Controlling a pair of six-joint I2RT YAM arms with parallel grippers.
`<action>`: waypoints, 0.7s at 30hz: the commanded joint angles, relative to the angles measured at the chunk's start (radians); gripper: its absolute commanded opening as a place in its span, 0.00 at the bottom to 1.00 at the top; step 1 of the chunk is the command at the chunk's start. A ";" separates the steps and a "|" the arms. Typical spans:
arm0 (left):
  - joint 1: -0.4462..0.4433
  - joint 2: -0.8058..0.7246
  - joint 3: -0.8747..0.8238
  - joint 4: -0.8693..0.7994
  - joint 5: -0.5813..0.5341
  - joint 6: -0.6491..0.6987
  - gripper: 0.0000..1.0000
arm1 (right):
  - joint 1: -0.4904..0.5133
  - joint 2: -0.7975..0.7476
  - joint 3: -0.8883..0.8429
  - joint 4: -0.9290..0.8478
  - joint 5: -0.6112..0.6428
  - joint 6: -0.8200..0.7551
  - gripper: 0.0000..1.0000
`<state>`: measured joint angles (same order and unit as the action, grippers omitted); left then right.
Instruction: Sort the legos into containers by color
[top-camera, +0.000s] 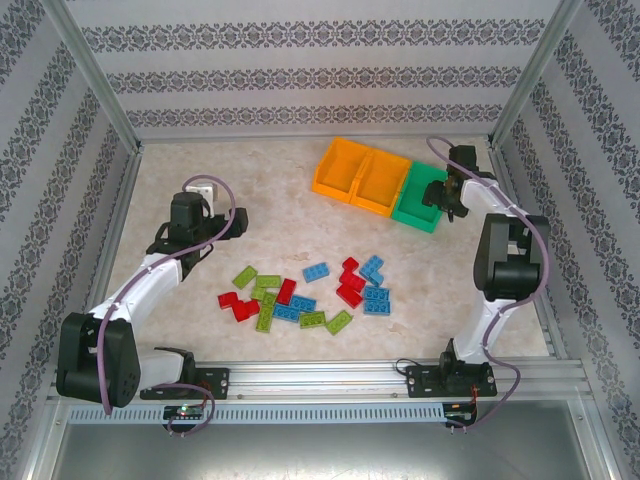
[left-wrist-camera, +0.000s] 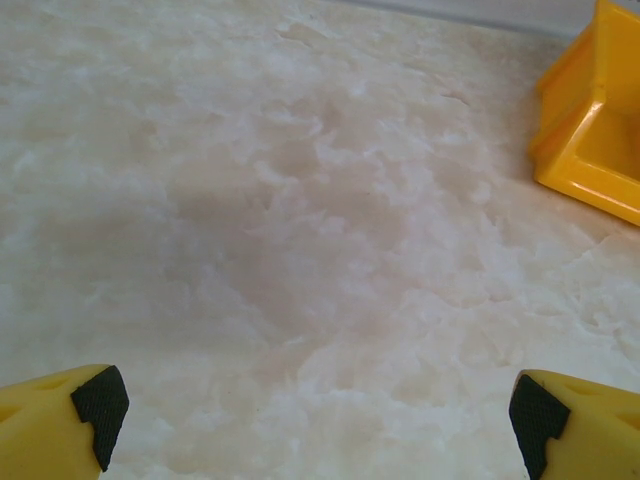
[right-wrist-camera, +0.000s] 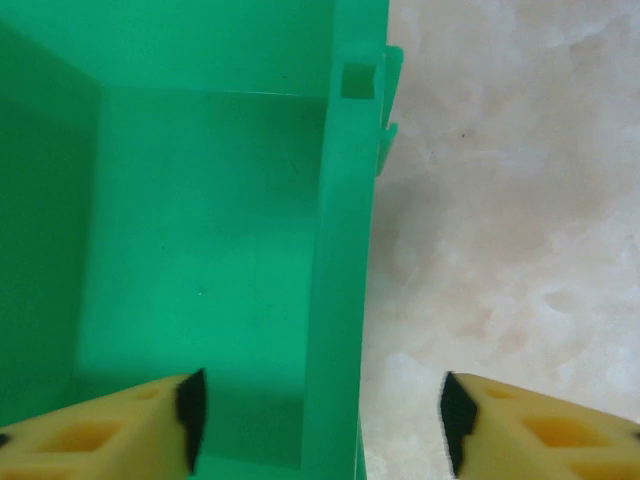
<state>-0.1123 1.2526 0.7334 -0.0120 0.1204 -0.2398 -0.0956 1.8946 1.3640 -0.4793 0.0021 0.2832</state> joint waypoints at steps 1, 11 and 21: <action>-0.013 0.000 -0.019 -0.016 0.001 -0.034 1.00 | 0.013 0.043 0.058 -0.042 -0.028 -0.008 0.55; -0.013 -0.037 -0.042 -0.012 -0.040 -0.053 1.00 | 0.102 0.043 0.070 -0.047 -0.006 -0.117 0.18; -0.013 -0.088 -0.073 -0.030 -0.048 -0.060 1.00 | 0.170 0.001 0.009 -0.017 -0.086 -0.255 0.14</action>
<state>-0.1123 1.1950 0.6735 -0.0162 0.0929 -0.2825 0.0593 1.9293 1.3972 -0.4892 -0.0509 0.1074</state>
